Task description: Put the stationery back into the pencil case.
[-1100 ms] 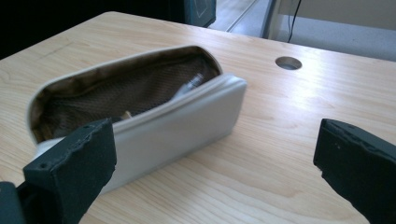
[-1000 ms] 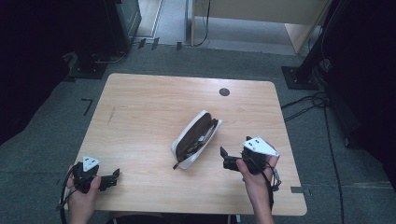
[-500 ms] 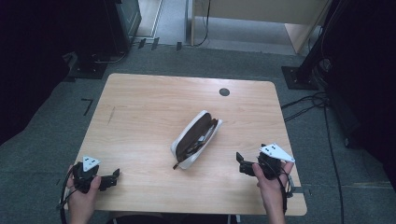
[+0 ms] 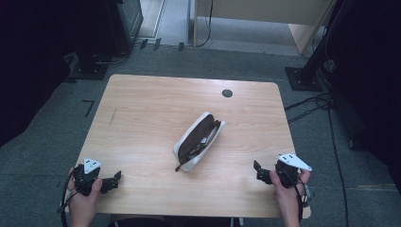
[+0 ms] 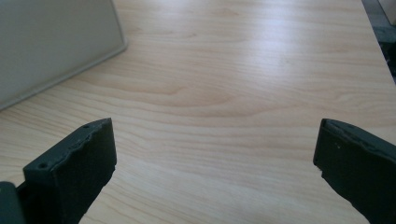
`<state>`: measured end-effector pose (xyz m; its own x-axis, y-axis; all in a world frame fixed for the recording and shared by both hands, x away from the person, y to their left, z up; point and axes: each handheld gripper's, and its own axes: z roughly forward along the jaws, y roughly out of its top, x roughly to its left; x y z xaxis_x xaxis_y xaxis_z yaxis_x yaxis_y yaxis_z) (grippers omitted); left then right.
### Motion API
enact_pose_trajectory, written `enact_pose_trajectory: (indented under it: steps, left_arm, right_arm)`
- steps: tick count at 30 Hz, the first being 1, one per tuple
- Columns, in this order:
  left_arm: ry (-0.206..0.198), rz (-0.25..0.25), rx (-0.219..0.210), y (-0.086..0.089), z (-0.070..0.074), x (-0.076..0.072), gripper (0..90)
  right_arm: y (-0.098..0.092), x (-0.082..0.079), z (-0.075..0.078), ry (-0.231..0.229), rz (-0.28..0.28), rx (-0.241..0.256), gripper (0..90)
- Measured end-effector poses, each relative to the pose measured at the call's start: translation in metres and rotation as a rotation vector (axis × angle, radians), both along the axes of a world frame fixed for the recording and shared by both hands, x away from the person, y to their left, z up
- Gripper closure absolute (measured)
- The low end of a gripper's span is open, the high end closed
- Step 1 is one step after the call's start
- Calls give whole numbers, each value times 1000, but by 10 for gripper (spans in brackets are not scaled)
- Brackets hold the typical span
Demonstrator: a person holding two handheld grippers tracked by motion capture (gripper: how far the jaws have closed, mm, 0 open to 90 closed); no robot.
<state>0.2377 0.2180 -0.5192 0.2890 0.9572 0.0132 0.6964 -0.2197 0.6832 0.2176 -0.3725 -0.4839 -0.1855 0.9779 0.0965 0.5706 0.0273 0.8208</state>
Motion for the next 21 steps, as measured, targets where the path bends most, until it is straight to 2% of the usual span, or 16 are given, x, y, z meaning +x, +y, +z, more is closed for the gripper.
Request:
enact_pose_trajectory:
  steps: [10, 17, 21]
  left_arm:
    - [0, -1, 1, 0, 0, 0, 0]
    - [-2, -2, -1, 0, 0, 0, 0]
    - [0, -9, 0, 0, 0, 0, 0]
  right_arm:
    - [-29, -7, -20, 48, -57, 0, 0]
    - [-45, -14, -31, 90, -76, -25, 0]
    - [-46, -16, -37, 118, -77, -51, 0]
